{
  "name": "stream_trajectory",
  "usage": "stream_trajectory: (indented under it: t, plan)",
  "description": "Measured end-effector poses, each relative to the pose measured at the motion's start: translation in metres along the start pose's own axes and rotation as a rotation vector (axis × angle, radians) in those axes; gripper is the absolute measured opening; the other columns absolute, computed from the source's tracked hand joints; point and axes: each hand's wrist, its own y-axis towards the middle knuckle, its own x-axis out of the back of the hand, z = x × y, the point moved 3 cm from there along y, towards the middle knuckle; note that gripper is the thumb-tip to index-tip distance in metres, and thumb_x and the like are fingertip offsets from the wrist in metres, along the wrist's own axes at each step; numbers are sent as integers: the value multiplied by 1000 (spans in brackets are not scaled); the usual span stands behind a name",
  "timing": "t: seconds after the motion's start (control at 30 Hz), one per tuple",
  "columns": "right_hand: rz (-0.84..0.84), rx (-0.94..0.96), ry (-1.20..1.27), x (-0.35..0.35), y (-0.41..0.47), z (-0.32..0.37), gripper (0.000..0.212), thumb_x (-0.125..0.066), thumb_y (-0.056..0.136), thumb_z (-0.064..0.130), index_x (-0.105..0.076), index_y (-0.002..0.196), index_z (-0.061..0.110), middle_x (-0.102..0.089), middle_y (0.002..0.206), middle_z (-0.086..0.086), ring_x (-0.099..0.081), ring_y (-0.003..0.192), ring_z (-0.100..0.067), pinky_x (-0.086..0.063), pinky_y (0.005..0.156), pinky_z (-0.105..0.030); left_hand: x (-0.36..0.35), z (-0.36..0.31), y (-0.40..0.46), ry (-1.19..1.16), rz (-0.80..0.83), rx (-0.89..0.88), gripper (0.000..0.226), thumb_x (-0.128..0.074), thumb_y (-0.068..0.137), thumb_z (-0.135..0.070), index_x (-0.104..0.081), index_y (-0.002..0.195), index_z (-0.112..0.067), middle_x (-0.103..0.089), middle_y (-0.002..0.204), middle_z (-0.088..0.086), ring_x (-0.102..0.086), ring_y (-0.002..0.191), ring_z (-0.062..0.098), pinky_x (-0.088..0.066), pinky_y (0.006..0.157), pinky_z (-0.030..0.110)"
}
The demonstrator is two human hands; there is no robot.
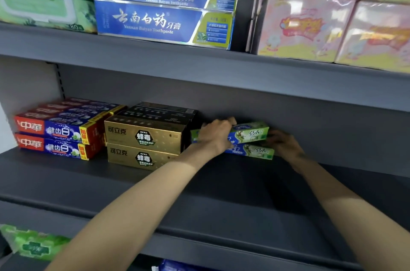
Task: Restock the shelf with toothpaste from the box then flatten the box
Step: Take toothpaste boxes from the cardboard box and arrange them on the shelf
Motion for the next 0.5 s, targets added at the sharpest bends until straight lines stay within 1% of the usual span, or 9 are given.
stream_trajectory:
  t: [0.03,0.07,0.13,0.17,0.23,0.3,0.37,0.43,0.5]
  plan:
    - [18,0,-75,2,-1,-3,31,-66,83,1,-63,112,10,-69,97,-3,-65,96,-18,-52,90,-35,-2,-2,9,33,0,-30,61,-73,80,-24,-42,133,-25,-56,131,2,-50,123,24,-33,104,44]
    - [51,-8,-131,2,-2,-5,35,-65,83,1,-60,116,11,-69,105,-6,-63,104,-22,-49,94,-39,-5,-4,17,58,-3,-59,61,-73,81,-23,-42,134,-25,-55,133,2,-49,125,23,-31,106,44]
    - [112,-24,-150,-1,-5,-8,43,-63,83,0,-52,124,10,-66,116,-11,-59,112,-26,-46,99,-44,-10,-8,33,98,-10,-112,62,-72,80,-21,-43,135,-25,-49,137,2,-46,127,23,-30,106,42]
    - [117,-24,-158,-3,-6,-9,46,-64,83,2,-49,126,9,-64,118,-12,-59,114,-27,-45,100,-45,-14,-9,39,123,-10,-140,63,-73,80,-22,-43,136,-24,-46,139,3,-44,129,24,-31,106,42]
    - [79,-33,-187,-4,-5,-10,51,-68,83,8,-46,129,9,-62,122,-10,-58,115,-27,-46,98,-38,-20,-10,50,164,-5,-196,65,-73,80,-23,-42,138,-23,-41,139,7,-40,129,26,-32,108,42]
    - [40,-51,-243,-4,-5,-9,55,-68,84,13,-41,132,9,-59,125,-8,-56,116,-26,-44,90,-28,-28,-9,57,164,-3,-234,67,-71,81,-25,-41,141,-23,-39,137,8,-38,129,26,-32,109,41]
    - [-11,-45,-320,-3,-5,-5,59,-65,87,16,-35,137,9,-56,129,-11,-54,118,-29,-41,86,-26,-34,-7,62,151,-4,-263,68,-70,82,-25,-40,142,-22,-40,133,7,-37,125,23,-33,108,38]
    - [-66,-27,-346,0,-5,-3,63,-63,88,16,-30,141,10,-54,130,-14,-52,118,-31,-39,82,-25,-40,-6,63,152,-8,-291,68,-71,81,-26,-40,143,-22,-40,127,5,-38,121,21,-35,104,35]
    - [-104,-14,-340,2,-6,-3,58,-61,89,15,-33,140,11,-56,129,-14,-54,116,-31,-36,77,-22,-44,-6,63,161,-25,-304,68,-69,82,-27,-40,143,-23,-40,126,4,-37,120,21,-35,101,34]
